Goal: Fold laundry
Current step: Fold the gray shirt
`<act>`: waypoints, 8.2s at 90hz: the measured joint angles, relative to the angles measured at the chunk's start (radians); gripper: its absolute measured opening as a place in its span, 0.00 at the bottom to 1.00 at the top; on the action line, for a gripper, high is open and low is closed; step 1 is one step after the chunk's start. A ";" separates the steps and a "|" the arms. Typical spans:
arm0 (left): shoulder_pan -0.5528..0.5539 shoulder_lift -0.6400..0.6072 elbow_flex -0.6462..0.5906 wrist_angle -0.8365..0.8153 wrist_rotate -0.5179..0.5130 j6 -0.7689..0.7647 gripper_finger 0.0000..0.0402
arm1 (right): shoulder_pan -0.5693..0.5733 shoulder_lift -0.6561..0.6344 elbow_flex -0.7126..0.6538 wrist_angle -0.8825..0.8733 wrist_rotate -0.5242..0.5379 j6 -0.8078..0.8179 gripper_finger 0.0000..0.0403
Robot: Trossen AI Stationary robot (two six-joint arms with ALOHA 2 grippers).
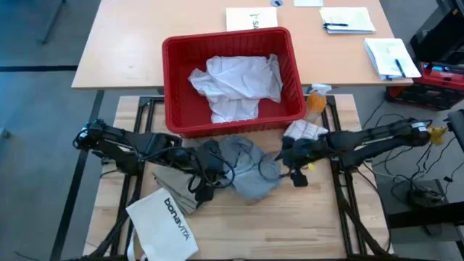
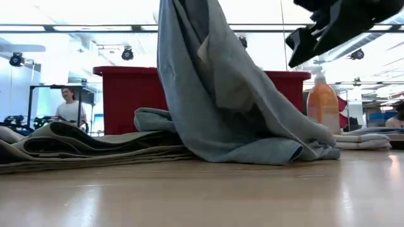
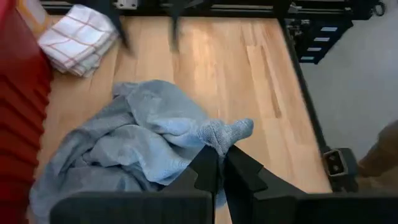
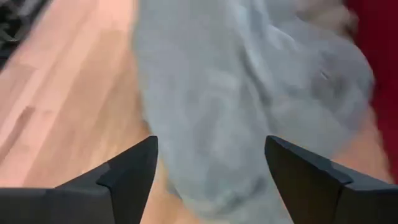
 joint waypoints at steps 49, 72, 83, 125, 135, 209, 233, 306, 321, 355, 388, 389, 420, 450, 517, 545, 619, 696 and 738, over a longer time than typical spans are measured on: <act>0.119 0.002 0.000 0.121 -0.065 -0.237 0.00 | 0.335 0.304 -0.002 0.494 0.612 0.193 0.80; 0.150 -0.002 0.000 0.134 -0.060 -0.254 0.00 | 0.349 0.439 0.006 0.579 0.801 0.388 0.78; 0.176 -0.002 0.000 0.153 -0.070 -0.295 0.00 | 0.386 0.477 0.021 0.621 0.849 0.359 0.77; 0.234 0.002 0.000 0.218 -0.079 -0.280 0.00 | 0.388 0.574 0.166 0.616 1.206 0.047 0.72; 0.248 0.003 0.000 0.207 -0.079 -0.280 0.00 | 0.388 0.573 0.202 0.621 1.222 -0.015 0.68; 0.265 0.003 0.000 0.206 -0.053 -0.289 0.00 | 0.350 0.635 0.198 0.473 1.309 0.092 0.18; 0.265 -0.031 0.001 0.206 -0.052 -0.288 0.00 | 0.337 0.460 0.202 0.150 1.187 0.379 0.00; 0.263 0.117 0.590 -0.238 0.282 0.375 0.00 | 0.024 -0.205 0.408 -0.002 0.275 0.153 0.00; 0.263 0.179 0.737 -0.288 0.287 0.411 0.00 | -0.017 -0.148 0.520 -0.009 0.214 0.072 0.00; 0.264 0.124 0.716 -0.028 0.097 0.430 0.00 | -0.067 -0.070 0.713 -0.004 0.405 -0.105 0.00; 0.265 0.113 0.719 0.110 -0.032 0.319 0.00 | -0.110 -0.102 0.753 -0.078 0.388 -0.004 0.00; 0.264 0.113 0.719 0.102 -0.013 0.306 0.00 | -0.110 -0.104 0.754 -0.090 0.359 0.011 0.00; 0.046 0.130 0.537 -0.093 0.519 -0.048 0.00 | 0.141 -0.001 0.750 -0.481 -0.266 0.430 0.00; -0.378 0.127 0.152 0.850 0.522 -0.576 0.00 | 0.747 0.226 0.752 -0.070 -0.376 0.814 0.00; -0.251 0.125 0.154 0.822 0.198 -0.400 0.00 | 0.797 0.463 0.751 -0.084 0.613 0.723 0.21; -0.002 0.121 0.240 0.820 0.085 -0.416 0.00 | 0.800 0.513 0.751 -0.095 1.213 0.663 0.67; 0.028 0.113 0.277 0.809 0.142 -0.401 0.00 | 0.695 0.454 0.751 -0.719 1.343 1.134 0.60; 0.028 0.113 0.277 0.805 0.145 -0.401 0.00 | 0.503 0.440 0.673 -0.452 1.151 0.810 0.53; 0.028 0.113 0.277 0.795 0.156 -0.408 0.00 | 0.450 0.166 0.279 0.334 0.834 0.389 0.57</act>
